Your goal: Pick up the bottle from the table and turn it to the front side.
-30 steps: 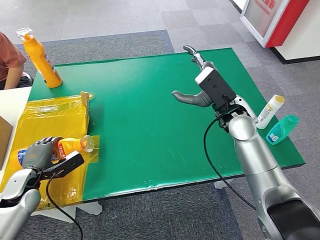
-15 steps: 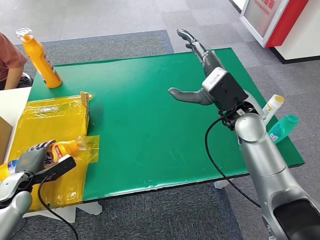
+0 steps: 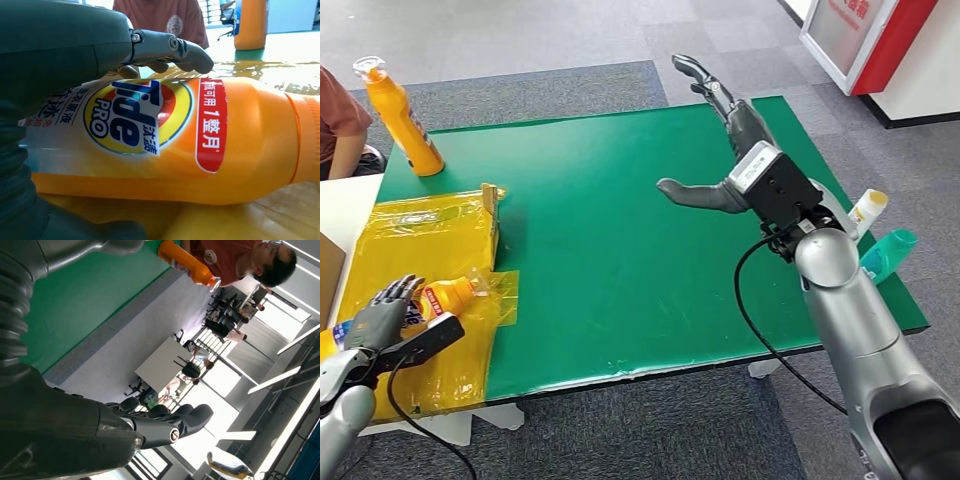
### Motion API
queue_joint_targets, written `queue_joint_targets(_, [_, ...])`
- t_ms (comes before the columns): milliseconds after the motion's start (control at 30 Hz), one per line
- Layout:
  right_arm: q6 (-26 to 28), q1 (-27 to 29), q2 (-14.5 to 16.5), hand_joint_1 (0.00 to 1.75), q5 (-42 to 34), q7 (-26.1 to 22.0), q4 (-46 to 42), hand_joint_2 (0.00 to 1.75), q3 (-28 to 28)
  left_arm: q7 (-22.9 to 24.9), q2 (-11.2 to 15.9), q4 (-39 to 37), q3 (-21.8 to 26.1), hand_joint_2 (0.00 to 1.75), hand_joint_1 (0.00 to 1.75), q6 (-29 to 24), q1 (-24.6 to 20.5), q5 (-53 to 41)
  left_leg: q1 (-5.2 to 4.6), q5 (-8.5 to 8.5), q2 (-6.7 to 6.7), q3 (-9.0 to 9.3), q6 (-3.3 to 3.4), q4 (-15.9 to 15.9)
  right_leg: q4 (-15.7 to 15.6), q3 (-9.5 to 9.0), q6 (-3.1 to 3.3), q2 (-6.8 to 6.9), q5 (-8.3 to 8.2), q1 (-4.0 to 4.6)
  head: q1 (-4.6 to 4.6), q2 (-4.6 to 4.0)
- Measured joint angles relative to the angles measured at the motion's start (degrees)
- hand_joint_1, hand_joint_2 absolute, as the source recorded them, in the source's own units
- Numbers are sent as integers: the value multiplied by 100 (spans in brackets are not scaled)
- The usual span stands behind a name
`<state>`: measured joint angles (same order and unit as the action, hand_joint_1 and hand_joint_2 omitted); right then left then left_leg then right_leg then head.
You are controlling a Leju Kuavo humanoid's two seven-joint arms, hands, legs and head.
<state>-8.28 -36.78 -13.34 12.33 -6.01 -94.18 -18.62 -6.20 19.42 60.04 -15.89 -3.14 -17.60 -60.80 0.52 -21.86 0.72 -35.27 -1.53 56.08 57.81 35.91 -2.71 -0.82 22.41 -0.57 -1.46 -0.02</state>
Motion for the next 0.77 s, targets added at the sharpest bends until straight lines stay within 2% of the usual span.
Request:
queue_joint_targets(300, [-1,5,-79,0,-26,-9,0,175,6,-174,174,304,6,175,0,221,142,440,0,0,0,0,0,0,0,1,0,0,0,0,-1,0])
queue_joint_targets(400, [0,24,-99,0,-30,-9,-3,175,14,-186,162,495,58,175,0,73,272,632,0,0,-1,-1,0,0,-1,3,0,0,0,0,0,0])
queue_joint_targets(533, [12,113,-148,0,-30,-7,-59,175,31,-214,-98,875,263,175,0,-409,534,977,-1,-1,0,-4,1,1,-3,5,-1,1,0,-2,-1,0])
queue_joint_targets(767, [122,405,-285,0,-20,-48,-217,175,131,-502,-650,1766,828,175,0,-924,802,2022,-1,-2,0,-7,2,1,-5,6,-1,1,0,-2,0,0])
